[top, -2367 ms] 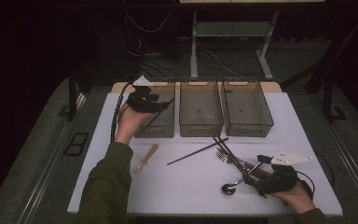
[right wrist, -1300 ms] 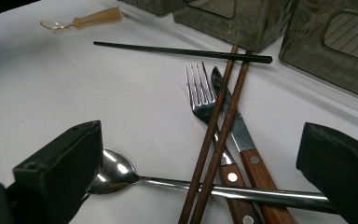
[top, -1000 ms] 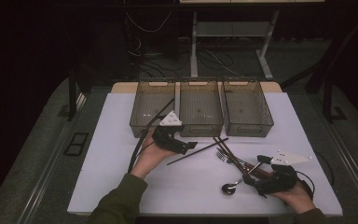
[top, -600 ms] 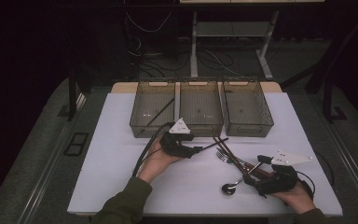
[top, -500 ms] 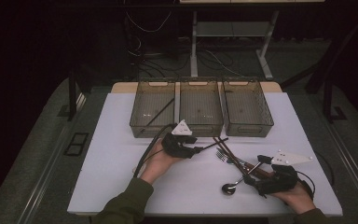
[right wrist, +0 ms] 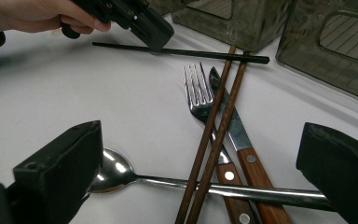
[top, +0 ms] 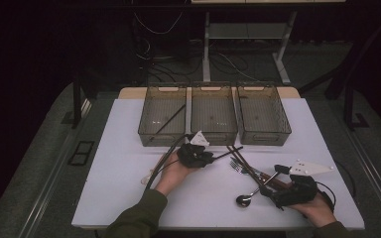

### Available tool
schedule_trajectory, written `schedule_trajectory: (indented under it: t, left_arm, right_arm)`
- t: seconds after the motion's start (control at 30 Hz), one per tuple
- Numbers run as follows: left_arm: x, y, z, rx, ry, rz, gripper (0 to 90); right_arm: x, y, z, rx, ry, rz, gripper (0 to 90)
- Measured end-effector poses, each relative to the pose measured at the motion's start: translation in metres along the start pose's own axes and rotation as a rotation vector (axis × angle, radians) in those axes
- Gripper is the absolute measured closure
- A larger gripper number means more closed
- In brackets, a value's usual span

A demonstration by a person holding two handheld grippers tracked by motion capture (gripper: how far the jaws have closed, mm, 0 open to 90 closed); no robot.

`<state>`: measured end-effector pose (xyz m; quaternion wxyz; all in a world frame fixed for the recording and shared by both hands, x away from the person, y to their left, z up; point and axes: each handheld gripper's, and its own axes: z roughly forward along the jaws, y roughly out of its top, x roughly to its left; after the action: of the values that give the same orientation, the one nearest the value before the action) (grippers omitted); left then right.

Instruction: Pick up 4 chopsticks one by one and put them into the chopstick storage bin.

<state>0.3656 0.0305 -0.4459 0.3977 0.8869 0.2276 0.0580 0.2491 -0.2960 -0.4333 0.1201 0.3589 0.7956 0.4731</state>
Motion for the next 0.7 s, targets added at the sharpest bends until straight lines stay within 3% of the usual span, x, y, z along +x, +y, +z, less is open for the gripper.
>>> schedule_trajectory:
  t: [0.3, 0.7]
  left_arm:
    - [0.0006, -0.0024, 0.0048, 0.022, 0.000, 0.005, 79.3]
    - [-0.0020, -0.0028, 0.0055, 0.028, 0.013, 0.060, 84.8]
  right_arm:
    - [0.0001, 0.0002, 0.0002, 0.000, -0.001, 0.001, 0.8]
    - [0.0007, -0.0001, 0.0003, -0.001, -0.002, -0.002, 0.8]
